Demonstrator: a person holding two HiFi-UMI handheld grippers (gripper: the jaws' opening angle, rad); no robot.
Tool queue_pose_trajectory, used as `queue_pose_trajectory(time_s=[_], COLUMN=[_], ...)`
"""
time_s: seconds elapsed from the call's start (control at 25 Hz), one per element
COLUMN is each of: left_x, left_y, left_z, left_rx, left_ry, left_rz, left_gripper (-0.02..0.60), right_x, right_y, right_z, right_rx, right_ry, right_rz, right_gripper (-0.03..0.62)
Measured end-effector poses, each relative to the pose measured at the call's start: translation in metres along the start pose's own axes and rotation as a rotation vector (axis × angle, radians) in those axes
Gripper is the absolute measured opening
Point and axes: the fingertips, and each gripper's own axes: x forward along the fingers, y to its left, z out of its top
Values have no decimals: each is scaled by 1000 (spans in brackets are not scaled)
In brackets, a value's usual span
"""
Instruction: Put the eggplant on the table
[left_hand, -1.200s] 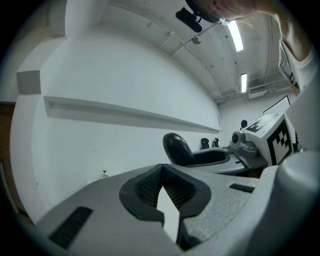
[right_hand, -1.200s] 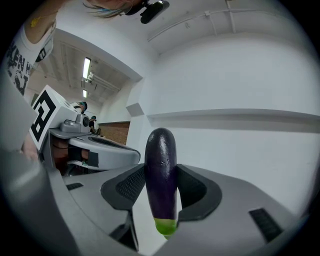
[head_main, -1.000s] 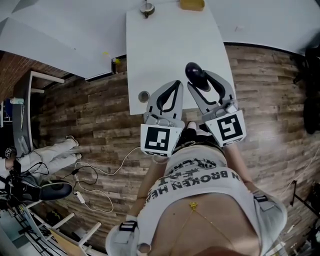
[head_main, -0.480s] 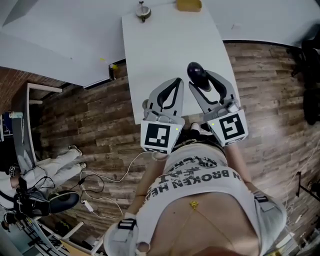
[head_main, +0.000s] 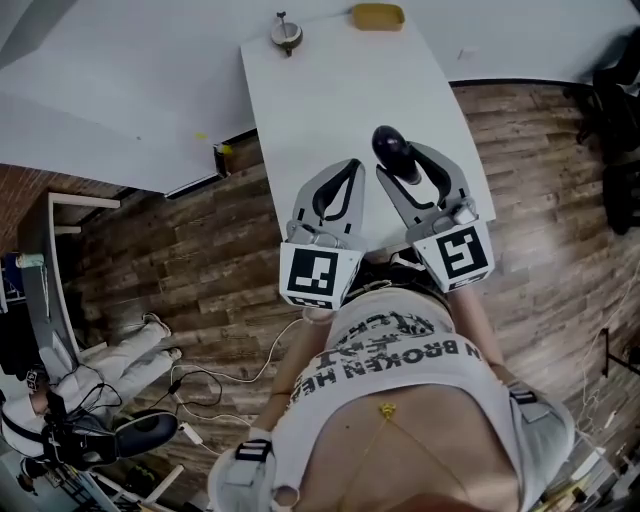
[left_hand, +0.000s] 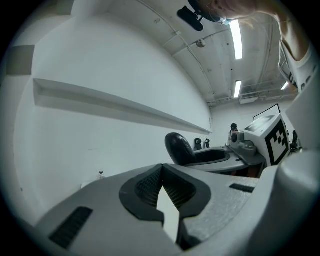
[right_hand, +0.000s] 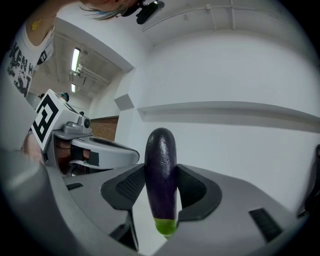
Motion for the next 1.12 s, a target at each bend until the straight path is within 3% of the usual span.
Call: queue_pose_trajectory(time_s=[0.28,0.52,1.12], left_x=[-4,7,38], left_y=[32,32,17], left_z=[-12,-14,-6], left_rx=[-13,-11,-27], left_ry=[4,8,2], left_rz=[-19,-19,104], left_gripper=[5,5,5], right_x=[27,24,21], right_y=[15,-1,-45], right_z=[-8,-12,-13], right_rx=[4,-2,-29], right_ry=[23,38,30], right_rz=[-9,-6,107], right_gripper=[198,198,198])
